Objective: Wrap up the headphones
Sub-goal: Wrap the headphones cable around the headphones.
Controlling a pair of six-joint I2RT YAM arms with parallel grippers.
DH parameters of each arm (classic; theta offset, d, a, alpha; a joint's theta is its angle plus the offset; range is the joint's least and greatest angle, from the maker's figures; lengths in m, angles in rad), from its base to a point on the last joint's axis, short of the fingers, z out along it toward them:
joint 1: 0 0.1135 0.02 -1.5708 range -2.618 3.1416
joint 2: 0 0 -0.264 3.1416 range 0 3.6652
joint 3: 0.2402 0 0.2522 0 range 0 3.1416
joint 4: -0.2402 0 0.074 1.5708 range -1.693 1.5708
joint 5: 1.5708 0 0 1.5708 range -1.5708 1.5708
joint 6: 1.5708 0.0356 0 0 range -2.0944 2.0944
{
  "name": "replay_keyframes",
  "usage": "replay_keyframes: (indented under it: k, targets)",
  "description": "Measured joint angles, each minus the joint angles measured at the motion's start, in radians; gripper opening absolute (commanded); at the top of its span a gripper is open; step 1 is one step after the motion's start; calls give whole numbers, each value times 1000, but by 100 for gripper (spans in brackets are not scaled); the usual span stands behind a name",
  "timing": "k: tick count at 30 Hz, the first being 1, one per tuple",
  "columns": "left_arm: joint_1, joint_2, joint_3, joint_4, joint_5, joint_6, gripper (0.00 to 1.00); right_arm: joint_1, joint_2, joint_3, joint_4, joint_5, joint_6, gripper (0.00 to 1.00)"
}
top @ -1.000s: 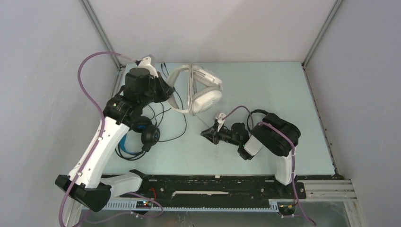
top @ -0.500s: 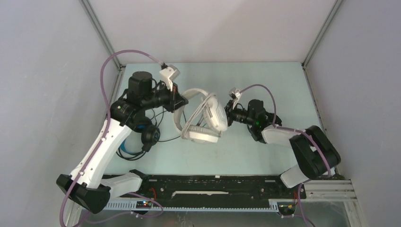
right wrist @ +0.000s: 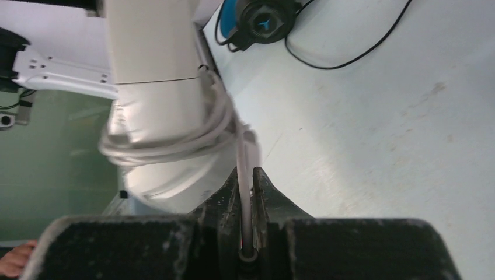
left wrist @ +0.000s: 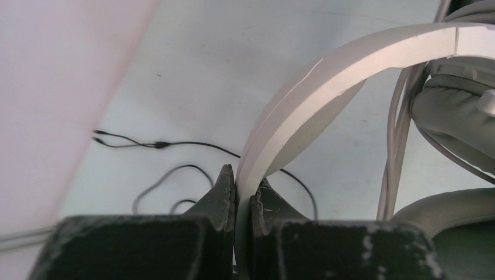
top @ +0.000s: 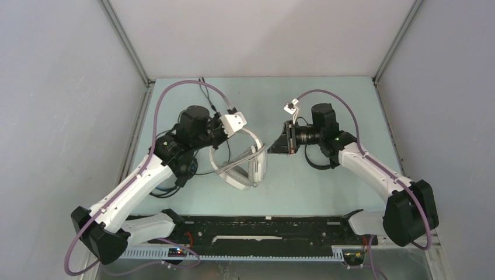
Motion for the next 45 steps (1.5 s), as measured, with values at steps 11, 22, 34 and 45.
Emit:
replay_keyframes:
  k: [11,22,34,45]
  targets:
    - [-104,-14,-55,235,-251,201,0,-4,-57,27,-63,-89,136,0]
    - [-136,-54,-144,447,-392,280,0,40,-56,28,183,-91,415,4]
    - [-138,-5,-144,478,-591,42,0,65,4,29,383,15,632,8]
    - [-138,-7,-191,617,-702,-89,0,65,10,91,401,119,668,0]
